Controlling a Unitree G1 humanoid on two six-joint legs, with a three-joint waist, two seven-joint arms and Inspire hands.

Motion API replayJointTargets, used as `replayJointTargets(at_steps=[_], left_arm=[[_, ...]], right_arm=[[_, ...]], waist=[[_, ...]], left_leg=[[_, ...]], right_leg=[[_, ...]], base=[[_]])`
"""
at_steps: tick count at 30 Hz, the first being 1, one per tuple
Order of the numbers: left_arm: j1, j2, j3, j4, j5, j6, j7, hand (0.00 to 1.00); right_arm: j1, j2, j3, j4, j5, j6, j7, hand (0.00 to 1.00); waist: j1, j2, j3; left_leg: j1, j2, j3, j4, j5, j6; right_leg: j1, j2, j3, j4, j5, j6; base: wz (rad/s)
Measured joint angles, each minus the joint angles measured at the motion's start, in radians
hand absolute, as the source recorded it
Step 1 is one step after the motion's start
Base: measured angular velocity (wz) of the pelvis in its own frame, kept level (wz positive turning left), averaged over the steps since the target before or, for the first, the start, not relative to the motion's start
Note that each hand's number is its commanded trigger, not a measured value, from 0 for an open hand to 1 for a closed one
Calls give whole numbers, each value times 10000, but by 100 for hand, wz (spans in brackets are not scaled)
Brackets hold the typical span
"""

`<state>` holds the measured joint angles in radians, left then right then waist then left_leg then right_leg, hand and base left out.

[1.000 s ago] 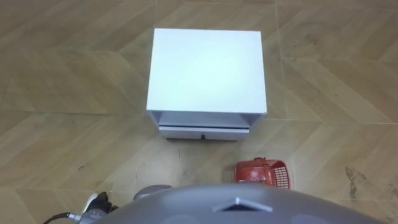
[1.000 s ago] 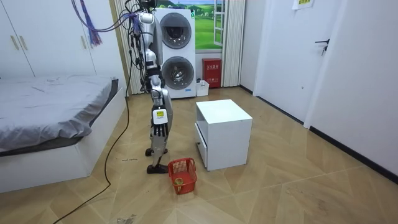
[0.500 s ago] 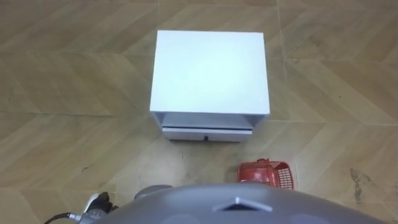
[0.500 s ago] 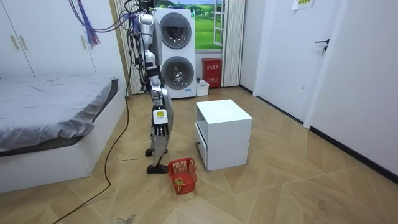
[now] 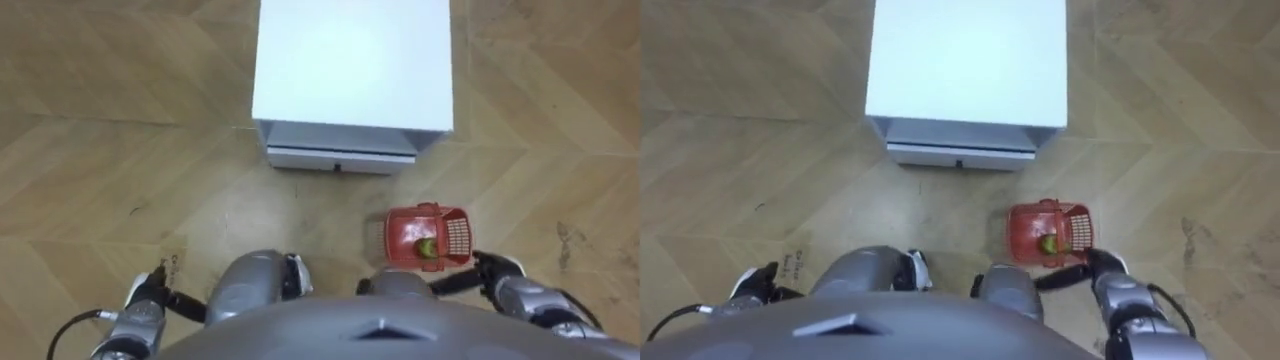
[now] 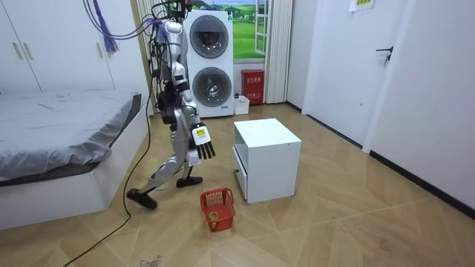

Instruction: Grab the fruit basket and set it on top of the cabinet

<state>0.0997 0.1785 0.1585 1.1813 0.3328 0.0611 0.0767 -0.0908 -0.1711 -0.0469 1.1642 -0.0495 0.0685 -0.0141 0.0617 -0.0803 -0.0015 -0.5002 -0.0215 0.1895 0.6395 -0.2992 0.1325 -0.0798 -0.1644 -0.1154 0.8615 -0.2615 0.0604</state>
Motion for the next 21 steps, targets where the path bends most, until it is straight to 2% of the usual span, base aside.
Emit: replayJointTargets(at_steps=[1, 3, 4, 5, 6, 7, 8, 9, 10, 11, 12, 13, 15, 16, 18, 19, 21], left_arm=[[-42, 32, -54, 33, -195, -24, 99, 0], [-544, 208, -142, 162, -683, -7, 431, 0], [-687, 233, -179, 182, -705, 0, 520, 0], [-866, 238, -275, 191, -904, -12, 705, 0], [-906, 238, -366, 157, -1035, -15, 758, 0], [-975, 247, -533, 177, -1289, -7, 842, 0], [-1006, 280, -780, 397, -1530, -71, 984, 0], [-1074, 307, -1011, 693, -1860, -172, 1139, 0], [-1085, 305, -1094, 761, -1960, -194, 1187, 0], [-1120, 304, -1268, 850, -2098, -268, 1296, 0], [-1150, 304, -1331, 922, -2140, -329, 1363, 0], [-1238, 300, -1552, 1063, -2197, -420, 1488, 0], [-1281, 282, -1756, 1197, -2240, -639, 1689, 0], [-1279, 287, -1845, 1265, -2273, -715, 1796, 0], [-1274, 300, -1965, 1382, -2440, -852, 2042, 0], [-1274, 301, -2050, 1392, -2556, -958, 2148, 0], [-1275, 307, -2216, 1391, -2634, -1147, 2295, 0]], right_arm=[[-194, 0, 83, 9, 185, -119, -74, 0], [-912, 13, 158, 186, 557, -390, -432, 0], [-1049, -6, 149, 237, 615, -473, -532, 0], [-1168, -26, 154, 344, 803, -623, -764, 0], [-1194, -19, 156, 361, 870, -667, -859, 0], [-1170, -6, 231, 398, 1029, -671, -1029, 0], [-1008, -7, 256, 441, 1268, -660, -1209, 0], [-892, -26, 241, 455, 1443, -655, -1400, 0], [-851, -57, 219, 455, 1510, -656, -1502, 0], [-805, -119, 129, 474, 1595, -658, -1664, 0], [-801, -143, 67, 477, 1594, -658, -1743, 0], [-801, -203, -79, 468, 1581, -668, -1914, 0], [-807, -244, -331, 351, 1587, -782, -2178, 0], [-808, -244, -341, 317, 1604, -823, -2234, 0], [-794, -252, -351, 107, 1697, -969, -2354, 0], [-761, -277, -365, -62, 1857, -1046, -2408, 0], [-757, -276, -368, -242, 2159, -1115, -2567, 0]], waist=[[0, -3, 29], [10, -165, 135], [-2, -182, 166], [6, -131, 232], [14, -110, 249], [19, -77, 279], [43, -67, 298], [-12, -165, 347], [-63, -190, 338], [-265, -310, 328], [-317, -342, 354], [-402, -417, 364], [-520, -449, 363], [-543, -484, 344], [-627, -666, 335], [-872, -740, 308], [-1063, -749, 305]], left_leg=[[-324, 6, -4, 275, -5, 9], [-1901, -58, -8, 1709, -65, 61], [-2336, -79, -29, 2190, -98, 73], [-3079, -66, -139, 3191, -155, 72], [-3393, -59, -260, 3622, -183, 43], [-3855, -105, -585, 4376, -289, -135], [-4172, -184, -824, 4995, -563, -347], [-4540, -310, -905, 5648, -805, -404], [-4762, -339, -894, 6008, -909, -389], [-5220, -486, -891, 6690, -1131, -385], [-5440, -541, -874, 7028, -1208, -331], [-5882, -609, -827, 7696, -1378, -260], [-6489, -614, -761, 8893, -1793, -110], [-6586, -619, -714, 9134, -1923, -74], [-6721, -650, -426, 9700, -2205, 94], [-6827, -812, -282, 10004, -2309, 204], [-6937, -876, -178, 10459, -2488, 276]], right_leg=[[204, -59, 0, -178, 22, 31], [669, -386, 102, -805, 34, 118], [659, -465, 95, -802, -628, 322], [449, -463, 10, -273, -1967, 347], [245, -472, 38, 217, -2427, 298], [-269, -472, 80, 1554, -2934, 187], [-791, -544, 119, 3007, -3127, 134], [-1242, -685, 235, 4404, -3311, 96], [-1447, -767, 260, 5013, -3419, 63], [-1792, -951, 257, 6134, -3578, 124], [-1944, -1014, 250, 6666, -3606, 109], [-2285, -1122, 334, 7675, -3612, 100], [-2608, -1171, 491, 9103, -3641, 85], [-2655, -1176, 599, 9403, -3642, 86], [-2696, -1368, 885, 10181, -3661, 115], [-2636, -1630, 862, 10580, -3667, 105], [-2503, -1793, 866, 11026, -3689, 82]], base=[[11], [24], [34], [22], [14], [3], [11], [16], [31], [34], [44], [30], [16], [0], [7], [25], [19]])
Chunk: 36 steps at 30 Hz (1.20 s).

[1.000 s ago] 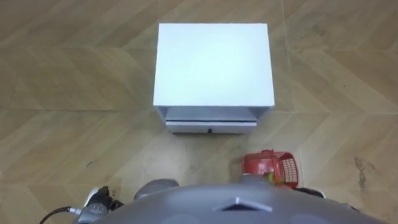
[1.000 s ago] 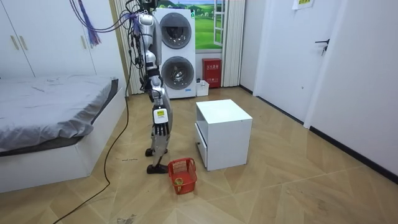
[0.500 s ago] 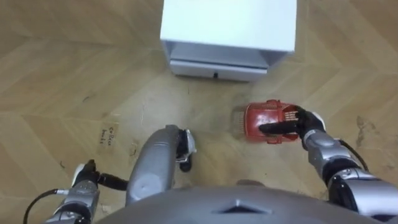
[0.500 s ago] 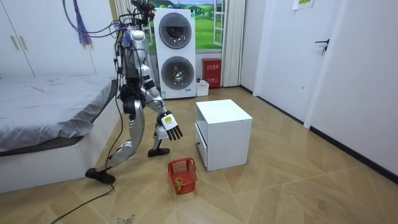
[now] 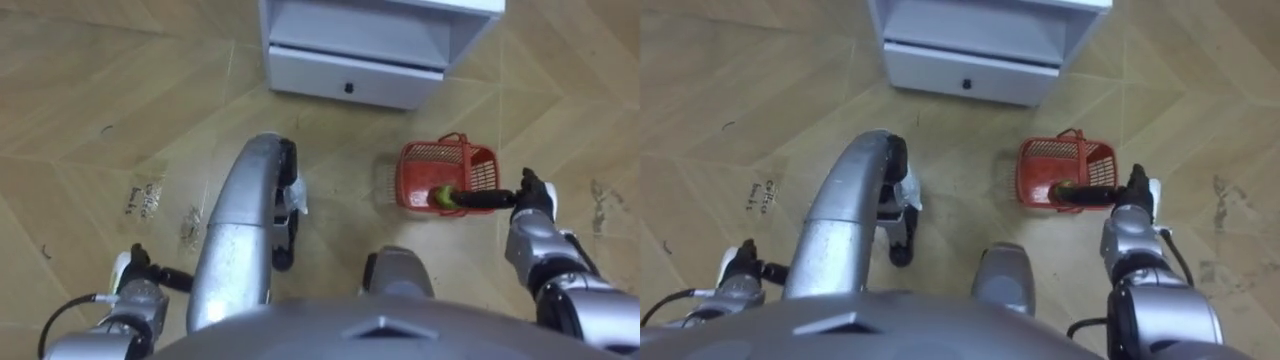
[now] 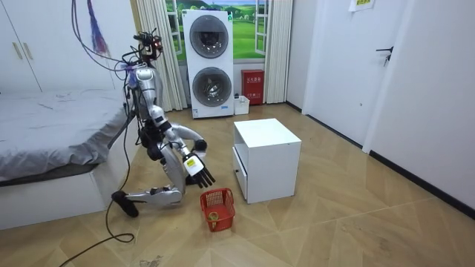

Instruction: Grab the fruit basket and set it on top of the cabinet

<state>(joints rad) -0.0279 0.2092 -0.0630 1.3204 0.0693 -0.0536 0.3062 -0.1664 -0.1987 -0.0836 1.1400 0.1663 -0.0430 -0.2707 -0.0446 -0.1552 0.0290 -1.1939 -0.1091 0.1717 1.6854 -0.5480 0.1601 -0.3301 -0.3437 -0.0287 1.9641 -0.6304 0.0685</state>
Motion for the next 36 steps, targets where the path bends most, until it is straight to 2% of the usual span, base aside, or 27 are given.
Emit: replayJointTargets(at_steps=[1, 3, 6, 8, 9, 12, 14, 19, 21, 24, 25, 27, 31, 36], left_arm=[[6, -12, -29, -2, -19, -97, 83, 0], [176, -23, -229, -17, -294, -366, 177, 0], [380, -32, -468, -19, -369, -541, 178, 0], [481, -18, -580, -18, -360, -584, 181, 0], [580, -18, -580, -33, -359, -597, 181, 0], [685, -17, -582, -36, -359, -601, 180, 0], [876, 13, -583, -17, -350, -603, 176, 0], [1083, 101, -625, 0, -352, -611, 123, 0], [1120, 97, -686, -3, -352, -611, 56, 0], [1053, 108, -799, -48, -357, -601, -64, 0], [968, 33, -827, -51, -358, -576, -109, 0], [963, 33, -1007, -49, -281, -572, -202, 0], [948, 93, -1063, -62, -163, -554, -392, 0], [959, 94, -1519, -45, -181, -543, -831, 0]], right_arm=[[31, 1, -1, -189, 164, 5, -54, 0], [36, 2, -30, -633, 230, 11, -208, 0], [34, 4, -28, -1453, 226, 9, -543, 0], [33, 3, -29, -1740, 205, 9, -670, 0], [31, 3, -30, -1833, 187, 9, -714, 0], [31, 2, -31, -2106, 187, 8, -951, 0], [23, 2, -32, -2199, 173, -1, -1078, 0], [-15, -17, -32, -2571, 176, -13, -1232, 0], [-134, -35, -28, -2595, 176, -30, -1253, 0], [-404, -164, 132, -2611, 176, -150, -1272, 0], [-537, -275, 251, -2611, 177, -166, -1265, 0], [-640, -352, 569, -2488, 177, -210, -1211, 0], [-664, -357, 715, -2142, 177, -203, -1049, 0], [-766, -572, 1048, -1853, 220, -203, -703, 0]], waist=[[-86, -17, -1], [-209, -96, -6], [-380, -142, -12], [-400, -224, -24], [-397, -292, -59], [-402, -347, -54], [-381, -386, -77], [-348, -513, -55], [-332, -529, -46], [-300, -447, -32], [-291, -298, 14], [-163, -208, 47], [11, -171, 59], [242, 102, 80]], left_leg=[[-25, -79, 39, 231, -130, 12], [-34, -88, 147, 533, -317, 52], [-67, -89, 155, 802, -480, -17], [-65, -97, 164, 916, -518, 43], [-67, -108, 171, 951, -560, 14], [-61, -126, 172, 974, -596, -53], [-39, -114, 172, 979, -636, -167], [-150, -111, 174, 1199, -690, -451], [-270, -110, 172, 1320, -701, -546], [-657, -95, 173, 1578, -664, -704], [-804, -66, 111, 1613, -613, -803], [-876, -80, 138, 1490, -535, -951], [-880, -103, 144, 1338, -474, -1074], [-979, -106, 132, 1303, -449, -1120]], right_leg=[[110, -80, 11, 201, -19, 23], [255, -67, 164, 443, -73, 76], [433, -59, 149, 526, -250, 89], [550, -66, 105, 556, -310, 72], [599, -64, 105, 562, -365, 36], [695, -74, 64, 564, -508, 21], [723, -78, 74, 619, -606, -54], [676, -47, 163, 1096, -646, -47], [667, -31, 181, 1303, -753, -112], [497, -38, 243, 1741, -1008, -179], [349, 44, 285, 1853, -1045, -191], [149, 1, 448, 1942, -1074, -215], [84, -23, 426, 1950, -1074, -214], [-48, -14, 411, 1967, -1077, -207]], base=[[8], [3], [0], [7], [7], [4], [0], [2], [5], [1], [-6], [-10], [3], [1]])
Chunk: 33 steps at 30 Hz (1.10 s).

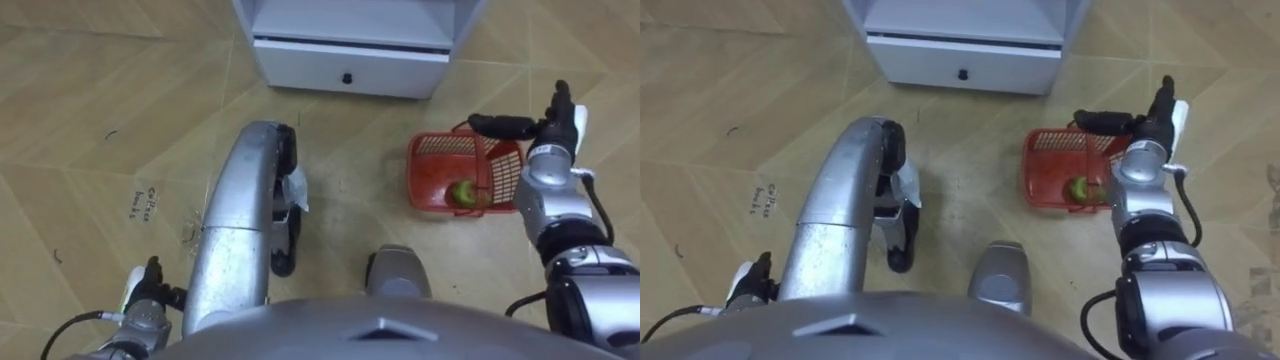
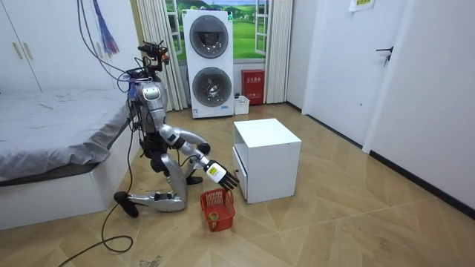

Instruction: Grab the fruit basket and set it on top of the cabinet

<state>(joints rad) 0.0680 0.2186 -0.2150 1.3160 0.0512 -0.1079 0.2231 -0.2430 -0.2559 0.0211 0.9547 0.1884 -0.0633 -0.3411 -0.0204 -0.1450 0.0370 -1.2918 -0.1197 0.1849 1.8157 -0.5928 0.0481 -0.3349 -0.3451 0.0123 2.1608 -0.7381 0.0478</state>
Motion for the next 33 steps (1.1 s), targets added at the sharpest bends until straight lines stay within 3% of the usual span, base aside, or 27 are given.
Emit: replayJointTargets(at_steps=[9, 20, 32, 33], left_arm=[[-56, 27, -636, -8, -184, 77, -327, 0], [22, 180, -857, -4, -207, 399, -608, 0], [-22, 180, -1052, 24, -206, 469, -658, 0], [-31, 165, -1052, 22, -206, 508, -679, 0]], right_arm=[[-395, -98, 334, 1068, 424, 10, 518, 0], [-455, -562, 392, 2071, 768, 211, 1054, 0], [-301, -628, 751, 3028, 857, 372, 1173, 0], [-301, -627, 751, 3190, 858, 372, 1253, 41]], waist=[[286, 212, 100], [527, 408, 88], [558, 656, 94], [560, 692, 93]], left_leg=[[-349, 28, 41, -19, 14, -19], [-480, 48, 59, -36, 76, -87], [-482, 56, 55, -52, 103, -106], [-483, 59, 55, -48, 105, -107]], right_leg=[[-405, -24, 62, 57, -21, 44], [-655, -22, 114, 195, -30, 59], [-679, -15, 101, 215, -42, 82], [-683, -12, 108, 221, -42, 82]], base=[[1], [0], [0], [0]])
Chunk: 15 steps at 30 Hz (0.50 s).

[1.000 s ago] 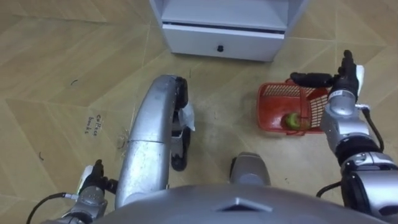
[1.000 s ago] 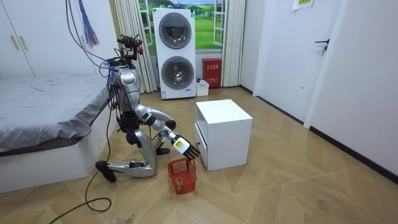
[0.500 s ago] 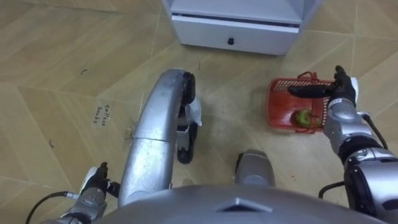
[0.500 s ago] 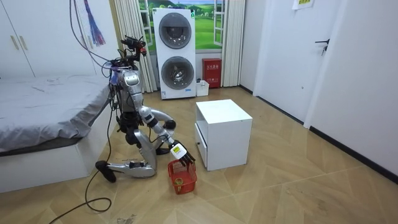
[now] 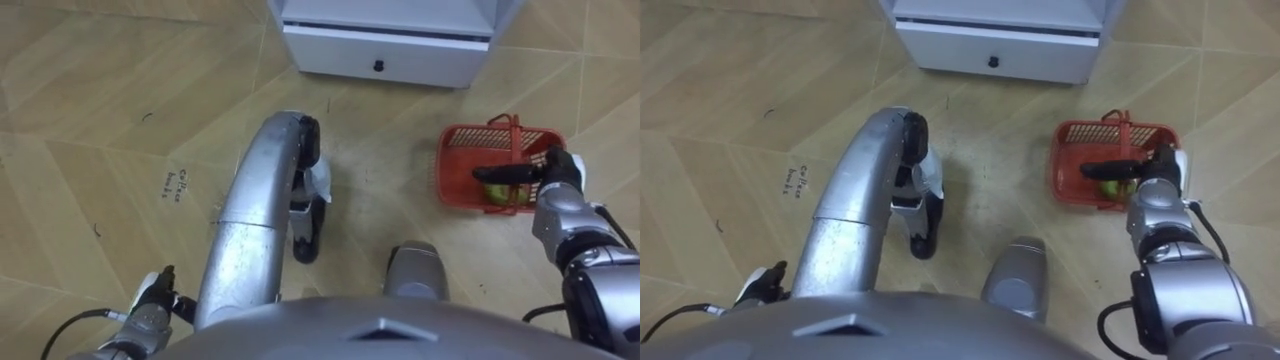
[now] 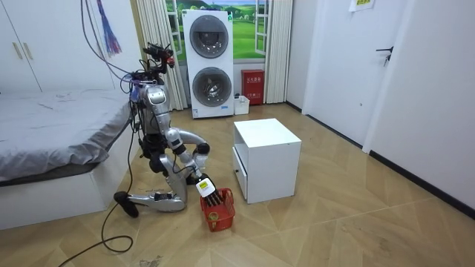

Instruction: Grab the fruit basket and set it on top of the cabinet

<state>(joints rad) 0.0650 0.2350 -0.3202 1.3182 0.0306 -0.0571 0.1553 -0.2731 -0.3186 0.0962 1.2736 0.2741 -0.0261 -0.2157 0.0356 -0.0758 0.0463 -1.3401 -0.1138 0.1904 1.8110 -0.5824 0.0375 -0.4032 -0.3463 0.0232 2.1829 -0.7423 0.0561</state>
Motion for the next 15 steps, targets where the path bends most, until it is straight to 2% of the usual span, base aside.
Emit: replayJointTargets(at_steps=[1, 2, 9, 15], left_arm=[[-8, -8, 1, 0, 0, 18, -5, 0], [-28, -15, 2, -1, -1, 37, -19, 0], [-170, -38, 8, -2, -1, 37, -120, 0], [-166, -57, 8, -3, 0, 55, -152, 0]], right_arm=[[1, 1, 0, 83, 0, 0, 33, 65], [20, 1, -1, 160, 14, 25, 98, 100], [13, 15, 0, 173, 48, 33, 202, 100], [12, 12, -1, 174, 46, 56, 222, 100]], waist=[[0, 13, -3], [-2, 42, 0], [8, 83, -16], [19, 103, -25]], left_leg=[[0, 1, 0, 0, 0, 0], [-3, 2, 0, 0, 7, -2], [-67, 133, -3, 5, 25, -31], [-109, 152, -88, -5, 81, -136]], right_leg=[[-2, 0, 2, 3, 0, 0], [-4, 4, 3, 9, 0, 1], [-163, 98, 54, 96, -7, 9], [-216, 200, 71, 153, -9, 12]], base=[[0], [0], [-3], [-1]])
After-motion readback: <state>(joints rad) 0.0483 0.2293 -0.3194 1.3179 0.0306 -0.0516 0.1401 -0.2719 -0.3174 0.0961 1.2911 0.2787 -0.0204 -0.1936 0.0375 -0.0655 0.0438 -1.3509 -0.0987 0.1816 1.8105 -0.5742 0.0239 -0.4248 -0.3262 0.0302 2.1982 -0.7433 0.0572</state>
